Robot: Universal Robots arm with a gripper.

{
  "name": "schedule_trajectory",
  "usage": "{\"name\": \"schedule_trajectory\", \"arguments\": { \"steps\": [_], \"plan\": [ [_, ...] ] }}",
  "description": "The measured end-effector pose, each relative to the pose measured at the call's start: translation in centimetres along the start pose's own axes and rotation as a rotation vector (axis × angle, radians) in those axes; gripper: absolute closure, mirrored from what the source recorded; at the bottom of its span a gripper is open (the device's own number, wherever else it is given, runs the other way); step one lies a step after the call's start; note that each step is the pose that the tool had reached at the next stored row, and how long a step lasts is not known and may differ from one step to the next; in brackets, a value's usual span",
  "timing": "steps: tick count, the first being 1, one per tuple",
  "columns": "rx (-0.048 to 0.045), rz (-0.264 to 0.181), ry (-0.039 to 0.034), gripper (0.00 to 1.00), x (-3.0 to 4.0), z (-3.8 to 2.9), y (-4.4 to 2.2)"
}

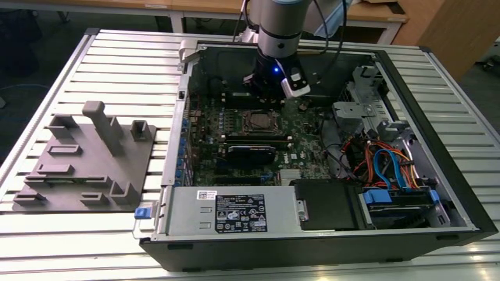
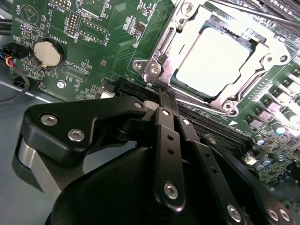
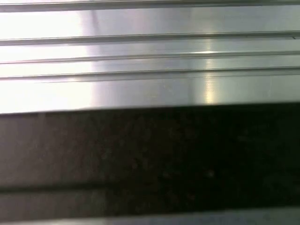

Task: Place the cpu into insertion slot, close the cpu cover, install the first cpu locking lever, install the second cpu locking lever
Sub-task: 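Install the first cpu locking lever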

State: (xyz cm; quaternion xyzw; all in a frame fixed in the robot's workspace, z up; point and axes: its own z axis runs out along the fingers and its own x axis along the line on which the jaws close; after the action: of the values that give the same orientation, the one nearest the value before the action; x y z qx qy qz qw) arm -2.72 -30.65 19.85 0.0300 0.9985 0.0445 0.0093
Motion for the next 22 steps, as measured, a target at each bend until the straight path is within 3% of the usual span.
{"name": "schedule_trajectory", "arguments": {
  "steps": [7, 11, 15, 22],
  "plan": [
    [0.0012, 0.000, -0.0002, 0.90, -0.01, -0.16, 0.02],
    [0.0159, 0.000, -0.0006, 0.90, 0.01, 0.00, -0.01],
    [0.0234, -0.001, -0.0014, 0.90, 0.00, 0.21, -0.01],
    [0.0210, 0.000, -0.0009, 0.90, 0.01, 0.36, -0.04]
  ]
}}
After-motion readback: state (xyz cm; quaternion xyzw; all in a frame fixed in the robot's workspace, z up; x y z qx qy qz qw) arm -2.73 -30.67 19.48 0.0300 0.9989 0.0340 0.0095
